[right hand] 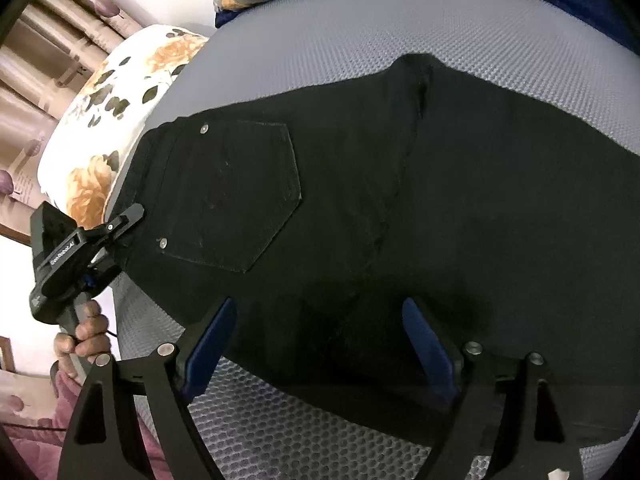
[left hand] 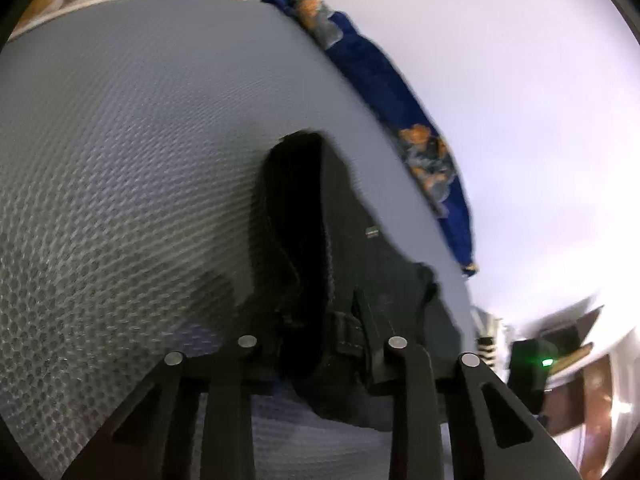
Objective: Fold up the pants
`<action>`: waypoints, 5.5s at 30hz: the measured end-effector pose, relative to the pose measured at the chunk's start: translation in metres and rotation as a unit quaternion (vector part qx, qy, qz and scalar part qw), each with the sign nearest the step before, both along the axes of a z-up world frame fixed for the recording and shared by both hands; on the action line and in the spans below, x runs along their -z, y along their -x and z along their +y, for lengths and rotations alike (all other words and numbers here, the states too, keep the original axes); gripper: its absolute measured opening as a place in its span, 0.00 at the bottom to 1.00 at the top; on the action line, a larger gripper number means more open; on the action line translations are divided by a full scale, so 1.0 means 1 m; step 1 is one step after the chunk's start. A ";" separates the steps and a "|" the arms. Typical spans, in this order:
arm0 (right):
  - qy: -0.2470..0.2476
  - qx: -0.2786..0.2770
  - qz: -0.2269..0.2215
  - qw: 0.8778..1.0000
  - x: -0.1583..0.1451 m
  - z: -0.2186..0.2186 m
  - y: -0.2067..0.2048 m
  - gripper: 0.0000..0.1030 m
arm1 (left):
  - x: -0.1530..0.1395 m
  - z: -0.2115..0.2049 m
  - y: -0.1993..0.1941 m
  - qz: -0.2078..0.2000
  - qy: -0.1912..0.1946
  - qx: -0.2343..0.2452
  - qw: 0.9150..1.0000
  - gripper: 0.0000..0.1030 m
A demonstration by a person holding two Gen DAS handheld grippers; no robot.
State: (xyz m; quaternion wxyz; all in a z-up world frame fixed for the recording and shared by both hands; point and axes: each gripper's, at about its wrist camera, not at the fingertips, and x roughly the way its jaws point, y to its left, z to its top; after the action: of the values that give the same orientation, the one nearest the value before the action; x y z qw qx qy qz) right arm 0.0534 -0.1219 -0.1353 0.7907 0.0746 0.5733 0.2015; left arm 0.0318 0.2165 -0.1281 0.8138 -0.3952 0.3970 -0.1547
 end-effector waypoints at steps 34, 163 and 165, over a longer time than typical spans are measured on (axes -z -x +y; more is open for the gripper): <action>-0.123 0.245 -0.067 0.959 -0.041 -0.276 0.025 0.81 | -0.034 -0.434 -0.056 -0.057 -0.192 0.421 0.885 0.32; -0.008 0.263 -0.033 0.964 -0.023 -0.252 0.081 0.25 | -0.004 -0.345 -0.013 0.000 -0.391 0.312 0.866 0.71; -0.006 0.260 -0.032 0.965 -0.023 -0.254 0.079 0.28 | -0.004 -0.346 -0.013 0.001 -0.391 0.312 0.866 0.71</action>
State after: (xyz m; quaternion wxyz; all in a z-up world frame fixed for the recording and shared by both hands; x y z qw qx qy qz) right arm -0.0258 -0.3755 -0.1124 0.8334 0.2196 0.5072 -0.0052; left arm 0.0445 -0.1293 -0.1239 0.8107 0.0999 0.5283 -0.2318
